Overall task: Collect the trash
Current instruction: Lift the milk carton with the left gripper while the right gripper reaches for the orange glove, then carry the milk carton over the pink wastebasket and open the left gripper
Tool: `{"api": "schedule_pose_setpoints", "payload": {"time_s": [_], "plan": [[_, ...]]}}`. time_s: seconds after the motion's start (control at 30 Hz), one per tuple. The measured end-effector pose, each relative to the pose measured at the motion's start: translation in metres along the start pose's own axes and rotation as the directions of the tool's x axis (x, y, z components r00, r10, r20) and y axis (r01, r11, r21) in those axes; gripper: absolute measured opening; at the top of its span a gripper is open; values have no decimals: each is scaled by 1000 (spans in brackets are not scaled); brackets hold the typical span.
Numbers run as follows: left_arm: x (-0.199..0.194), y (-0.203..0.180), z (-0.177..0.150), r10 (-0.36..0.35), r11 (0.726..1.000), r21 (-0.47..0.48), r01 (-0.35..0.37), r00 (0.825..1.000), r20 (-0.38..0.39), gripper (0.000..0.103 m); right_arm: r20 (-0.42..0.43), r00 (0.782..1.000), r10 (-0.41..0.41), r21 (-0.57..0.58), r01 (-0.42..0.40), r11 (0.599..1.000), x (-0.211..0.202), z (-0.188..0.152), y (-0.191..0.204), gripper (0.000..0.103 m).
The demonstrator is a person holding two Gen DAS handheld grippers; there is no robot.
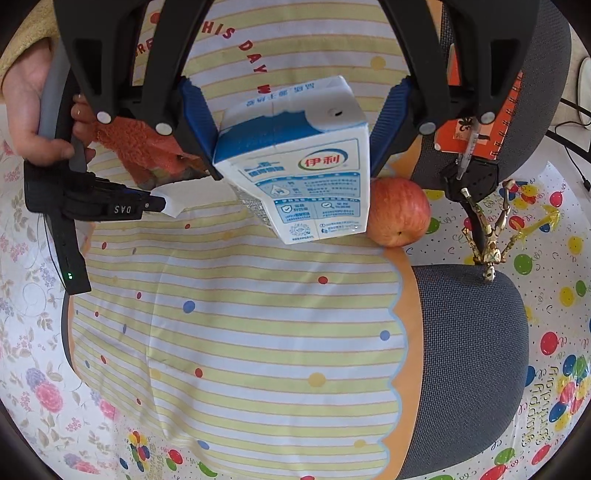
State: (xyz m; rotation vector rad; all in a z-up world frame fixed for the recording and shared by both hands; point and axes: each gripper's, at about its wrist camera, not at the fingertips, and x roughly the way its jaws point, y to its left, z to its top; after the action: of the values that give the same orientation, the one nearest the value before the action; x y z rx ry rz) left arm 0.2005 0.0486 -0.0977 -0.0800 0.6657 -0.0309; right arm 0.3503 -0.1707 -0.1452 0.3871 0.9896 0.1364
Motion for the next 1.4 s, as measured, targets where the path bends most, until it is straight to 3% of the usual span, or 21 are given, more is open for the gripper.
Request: {"api": "schedule_pose_setpoints", "payload": {"time_s": [0.1,0.2,0.27,0.4,0.47,0.63,0.7,0.8,0.93,1.13,1.23,1.4], "plan": [[-3,0,-1,2,1000,3,-2,1000,2,74,30,998,49,20,-49,999,-8,2,-1,1],[-17,-2,1,8,1000,15,-8,1000,23,74,125,984,126,-3,-126,992,-41,1,5,1],[-32,-5,3,4,1000,21,-5,999,47,74,199,963,180,-39,-176,984,-73,-2,10,0],[-68,-17,6,-26,999,49,22,995,93,74,341,913,225,-117,-196,973,-144,-15,16,1],[-86,-26,3,-51,997,70,44,993,102,74,404,890,211,-155,-161,975,-183,-29,15,1],[-116,-52,-10,-83,990,119,69,990,117,74,587,785,197,-191,-102,976,-267,-60,-9,1],[-122,-60,-12,-103,989,120,89,988,111,74,628,761,162,-178,-62,982,-287,-61,-13,1],[-126,-67,-13,-92,989,124,78,990,110,74,621,771,140,-157,-52,986,-301,-59,-19,1],[-142,-71,-19,-105,988,126,90,988,116,74,598,794,110,-183,1,983,-302,-83,-26,1],[-148,-107,-55,-195,968,177,178,977,87,74,531,846,53,-174,48,984,-299,-138,-54,1],[-147,-130,-73,-271,945,201,257,962,44,74,502,865,3,-150,84,985,-305,-169,-72,1],[-158,-172,-93,-383,887,285,364,924,11,74,514,846,-141,-85,213,973,-334,-217,-100,1]]}}
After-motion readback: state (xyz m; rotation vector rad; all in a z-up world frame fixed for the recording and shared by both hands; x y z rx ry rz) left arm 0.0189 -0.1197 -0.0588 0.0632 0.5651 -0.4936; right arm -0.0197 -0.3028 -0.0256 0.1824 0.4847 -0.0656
